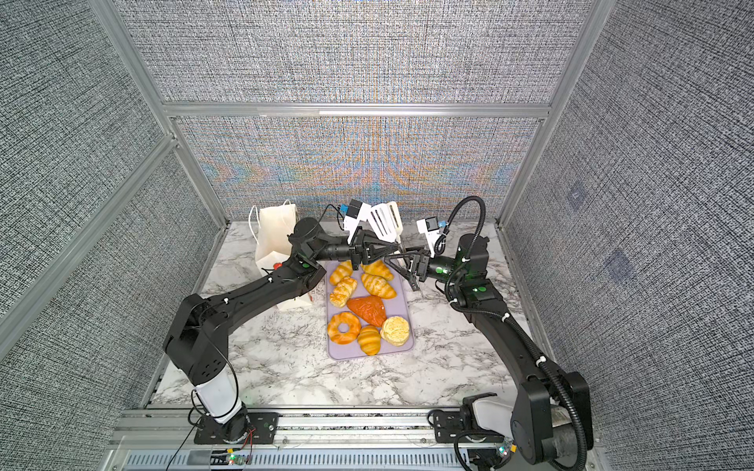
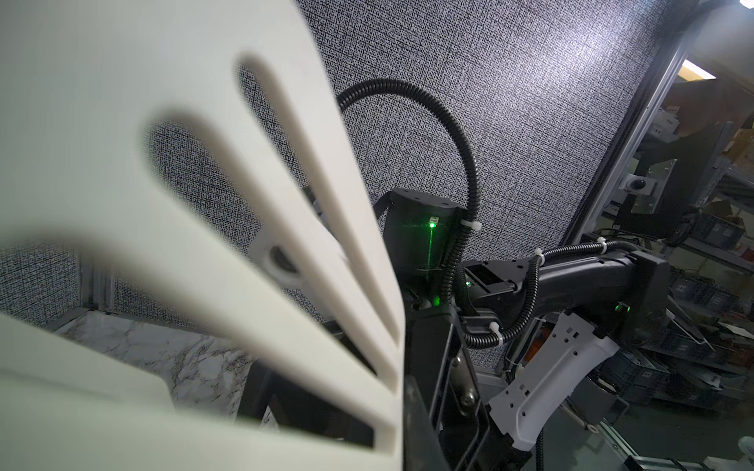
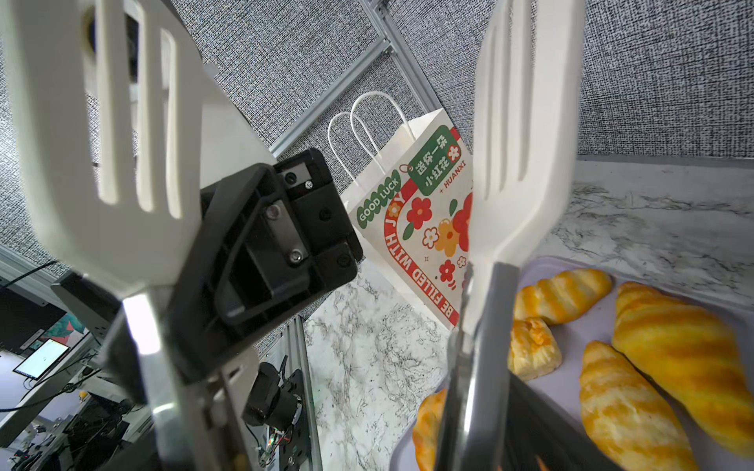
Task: Place the fake bread into the paper bag
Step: 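Grip the tong arms near the spatula ends with the right gripper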
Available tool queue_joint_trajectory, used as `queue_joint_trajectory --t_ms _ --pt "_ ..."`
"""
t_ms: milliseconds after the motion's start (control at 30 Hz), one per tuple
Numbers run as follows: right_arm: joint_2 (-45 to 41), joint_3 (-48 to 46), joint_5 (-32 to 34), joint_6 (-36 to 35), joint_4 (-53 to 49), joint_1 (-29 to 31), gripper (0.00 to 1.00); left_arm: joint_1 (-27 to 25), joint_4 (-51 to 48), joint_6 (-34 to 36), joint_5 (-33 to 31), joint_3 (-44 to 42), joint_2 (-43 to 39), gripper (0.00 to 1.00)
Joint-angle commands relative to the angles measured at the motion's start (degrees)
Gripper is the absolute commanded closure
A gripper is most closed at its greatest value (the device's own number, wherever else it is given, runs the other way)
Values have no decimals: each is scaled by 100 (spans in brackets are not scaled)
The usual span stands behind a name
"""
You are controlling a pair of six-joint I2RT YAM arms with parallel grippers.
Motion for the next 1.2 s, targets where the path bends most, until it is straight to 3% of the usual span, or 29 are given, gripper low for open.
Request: queue_joint_trajectory --t_ms 0,633,1167 --pt "17 165 19 -84 119 29 9 -16 296 -29 7 42 -46 99" --pt "81 310 63 -320 -129 63 13 -82 671 -327 73 -59 59 98" --pt "-30 368 155 -756 -768 45 30 -70 1052 -610 56 -195 119 88"
